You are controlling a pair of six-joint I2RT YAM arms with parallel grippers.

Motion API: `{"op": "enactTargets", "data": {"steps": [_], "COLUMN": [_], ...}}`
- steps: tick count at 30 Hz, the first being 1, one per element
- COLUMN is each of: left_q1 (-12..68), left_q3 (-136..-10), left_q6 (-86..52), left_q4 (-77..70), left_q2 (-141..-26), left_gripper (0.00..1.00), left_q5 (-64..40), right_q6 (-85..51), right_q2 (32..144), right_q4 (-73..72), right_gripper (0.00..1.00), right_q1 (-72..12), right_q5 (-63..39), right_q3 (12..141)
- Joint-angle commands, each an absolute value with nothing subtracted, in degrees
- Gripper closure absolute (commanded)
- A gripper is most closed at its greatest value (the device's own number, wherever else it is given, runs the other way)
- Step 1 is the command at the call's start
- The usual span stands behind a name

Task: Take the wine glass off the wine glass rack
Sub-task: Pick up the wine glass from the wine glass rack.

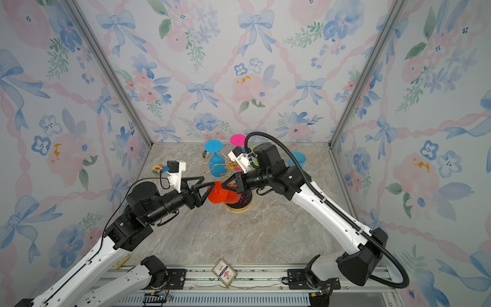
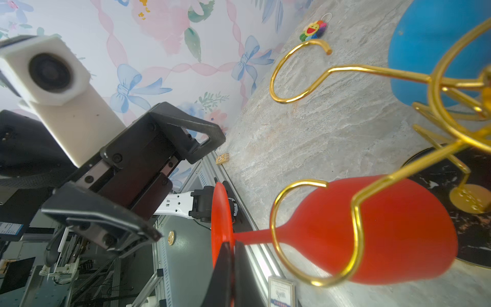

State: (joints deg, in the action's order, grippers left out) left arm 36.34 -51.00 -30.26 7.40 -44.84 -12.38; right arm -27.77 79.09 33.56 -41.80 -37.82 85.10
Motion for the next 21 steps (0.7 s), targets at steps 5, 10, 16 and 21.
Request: {"op": "enactTargets", "data": {"steps": [5, 10, 16, 21], "left_q1": [36.0, 36.5, 42.8, 50.8], "left_q3": [-53.1, -54.4, -56.8, -59.9], "left_q6": [-29.5, -29.3, -27.6, -25.6], "left_q4": [7.6, 7.5, 7.4, 7.4], "left_q2": [-47.7, -50.4, -53.1, -57.3], "left_gripper": [0.24, 0.26, 0.25, 0.25], "left_q5": [-22.0, -26.9, -27.5, -25.8], "right_q6": [-23.2, -19.2, -14.8, -11.6], "right_q2": [68.4, 58.8, 49.8, 46.0], "right_q4": [37.3, 41.4, 46.5, 48.0], "right_gripper": [1.00, 1.00, 1.00, 1.00], "right_q1": [-42.2, -41.9, -38.9, -38.0], "right_q5": [-32.1, -23.3, -15.6, -12.9], "right_q3": [75.3, 70.2, 69.9, 70.3]}}
